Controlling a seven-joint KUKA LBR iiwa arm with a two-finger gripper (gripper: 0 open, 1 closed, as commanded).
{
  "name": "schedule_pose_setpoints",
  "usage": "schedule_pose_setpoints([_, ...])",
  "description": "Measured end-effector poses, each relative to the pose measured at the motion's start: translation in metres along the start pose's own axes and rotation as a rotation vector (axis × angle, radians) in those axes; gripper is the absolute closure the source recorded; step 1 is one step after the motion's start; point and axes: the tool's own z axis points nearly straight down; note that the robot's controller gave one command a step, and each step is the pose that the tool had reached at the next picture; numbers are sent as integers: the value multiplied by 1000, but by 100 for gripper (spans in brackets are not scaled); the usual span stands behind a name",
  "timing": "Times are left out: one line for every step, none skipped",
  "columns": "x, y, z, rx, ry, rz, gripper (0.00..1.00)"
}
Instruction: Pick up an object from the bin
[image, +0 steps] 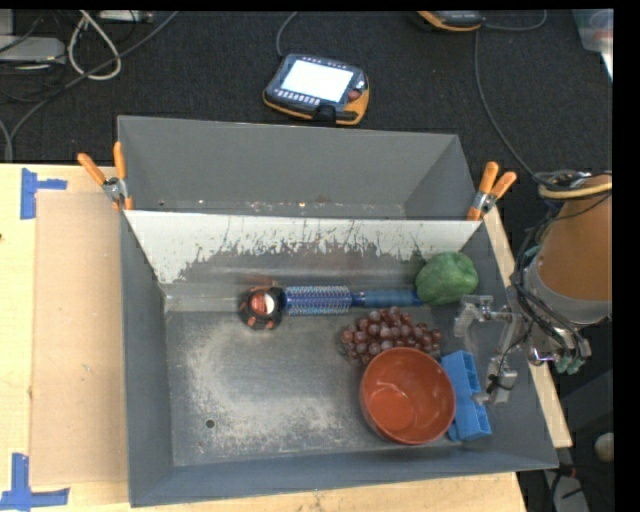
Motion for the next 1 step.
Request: schedule_pose_setpoints([0, 0, 0, 0, 0, 0, 0])
